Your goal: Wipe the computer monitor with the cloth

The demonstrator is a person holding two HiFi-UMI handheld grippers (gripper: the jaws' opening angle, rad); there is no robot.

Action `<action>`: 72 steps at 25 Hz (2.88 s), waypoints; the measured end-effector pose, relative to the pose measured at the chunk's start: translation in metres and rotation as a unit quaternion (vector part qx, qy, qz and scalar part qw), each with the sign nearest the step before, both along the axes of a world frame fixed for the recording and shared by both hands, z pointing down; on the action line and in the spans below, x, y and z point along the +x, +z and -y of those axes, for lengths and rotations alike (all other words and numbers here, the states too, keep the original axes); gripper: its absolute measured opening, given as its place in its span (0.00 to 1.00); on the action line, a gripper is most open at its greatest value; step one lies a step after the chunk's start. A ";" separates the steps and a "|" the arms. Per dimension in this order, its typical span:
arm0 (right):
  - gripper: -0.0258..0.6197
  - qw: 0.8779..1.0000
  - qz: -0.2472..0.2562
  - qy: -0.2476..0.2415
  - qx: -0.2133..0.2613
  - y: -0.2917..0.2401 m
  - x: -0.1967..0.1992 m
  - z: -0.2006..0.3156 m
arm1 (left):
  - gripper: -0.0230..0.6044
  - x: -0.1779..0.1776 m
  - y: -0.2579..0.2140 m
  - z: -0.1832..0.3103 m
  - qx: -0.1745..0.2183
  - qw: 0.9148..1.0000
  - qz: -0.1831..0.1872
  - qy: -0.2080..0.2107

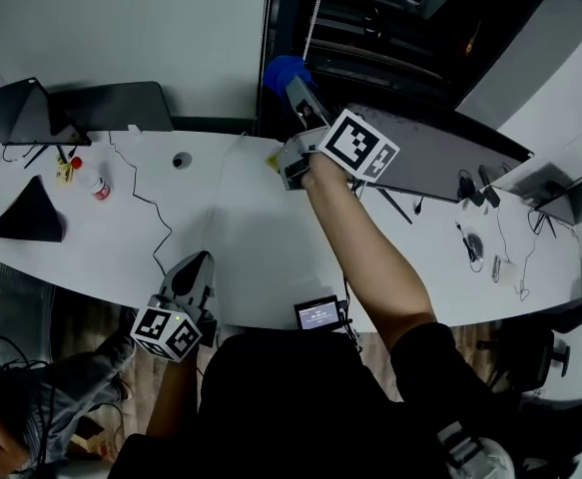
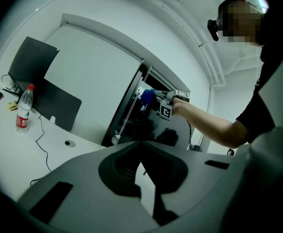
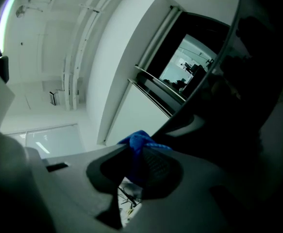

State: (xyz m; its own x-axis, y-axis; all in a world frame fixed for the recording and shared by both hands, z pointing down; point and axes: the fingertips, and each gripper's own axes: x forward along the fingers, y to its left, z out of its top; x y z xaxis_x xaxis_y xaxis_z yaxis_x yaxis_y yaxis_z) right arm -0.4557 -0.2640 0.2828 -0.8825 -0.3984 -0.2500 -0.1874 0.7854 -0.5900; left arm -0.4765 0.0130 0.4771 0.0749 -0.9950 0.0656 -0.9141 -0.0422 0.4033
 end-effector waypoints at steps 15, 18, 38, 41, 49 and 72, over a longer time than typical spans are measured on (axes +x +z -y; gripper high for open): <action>0.13 0.961 -0.046 0.038 0.270 -0.047 0.119 -0.066 | 0.03 0.027 0.005 0.002 0.013 1.000 -0.009 0.018; 0.13 0.948 -0.088 0.081 0.293 -0.023 0.165 -0.079 | 0.03 0.036 0.001 0.008 0.027 1.000 0.005 0.013; 0.13 0.931 -0.246 0.218 0.161 0.176 0.434 -0.262 | 0.03 0.214 -0.024 -0.070 0.068 0.991 0.116 0.009; 0.13 0.930 -0.249 0.230 0.142 0.191 0.473 -0.295 | 0.03 0.248 -0.017 -0.100 0.059 0.991 0.117 0.026; 0.13 0.928 -0.258 0.238 0.125 0.211 0.527 -0.362 | 0.03 0.304 -0.018 -0.159 0.037 0.990 0.122 0.063; 0.13 0.895 -0.310 0.309 0.089 0.227 0.525 -0.614 | 0.03 0.327 0.010 -0.348 0.044 0.976 0.081 0.199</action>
